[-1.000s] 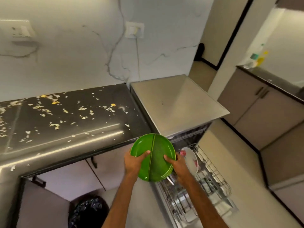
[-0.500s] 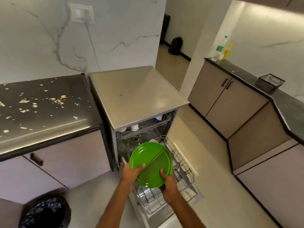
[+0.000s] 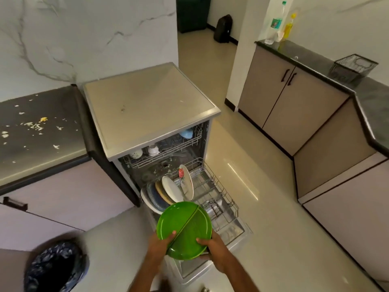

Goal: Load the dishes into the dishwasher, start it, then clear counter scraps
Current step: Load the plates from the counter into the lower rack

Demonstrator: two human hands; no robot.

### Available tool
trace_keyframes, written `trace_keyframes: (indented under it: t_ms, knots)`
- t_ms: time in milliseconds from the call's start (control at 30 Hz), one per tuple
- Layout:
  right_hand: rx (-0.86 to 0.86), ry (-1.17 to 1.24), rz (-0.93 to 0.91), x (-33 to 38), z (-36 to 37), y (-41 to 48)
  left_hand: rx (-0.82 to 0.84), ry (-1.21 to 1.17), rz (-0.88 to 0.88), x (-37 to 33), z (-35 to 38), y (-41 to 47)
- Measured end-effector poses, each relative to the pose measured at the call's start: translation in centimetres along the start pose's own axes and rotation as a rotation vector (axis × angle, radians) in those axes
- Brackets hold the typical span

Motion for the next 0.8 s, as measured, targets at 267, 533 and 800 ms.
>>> trace_keyframes:
  t_ms: [267,533,800]
  knots:
    - [-0.19,0.152,-0.206,5.5,-5.7,1.4,0.384,0.778,0.448,-11.2,6.2,10.6]
    - [-0.409,-0.221,-0.396,13.3,-9.6,9.1,0.363,1.583,1.064,-23.4,13.9,24.2]
    - [-0.399,-0.715,-0.391,24.7,-11.0,20.2,0.102,1.732,0.948,-20.4,17.1,35.4]
Point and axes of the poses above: each hand's wrist, its own y-axis towards the middle knuckle, its own z-axis out of the palm, x = y × z, the point moved 4 cm from there along y, towards the middle knuckle, and after that the axes turned 14 degrees about z, right-handed, at the moved point
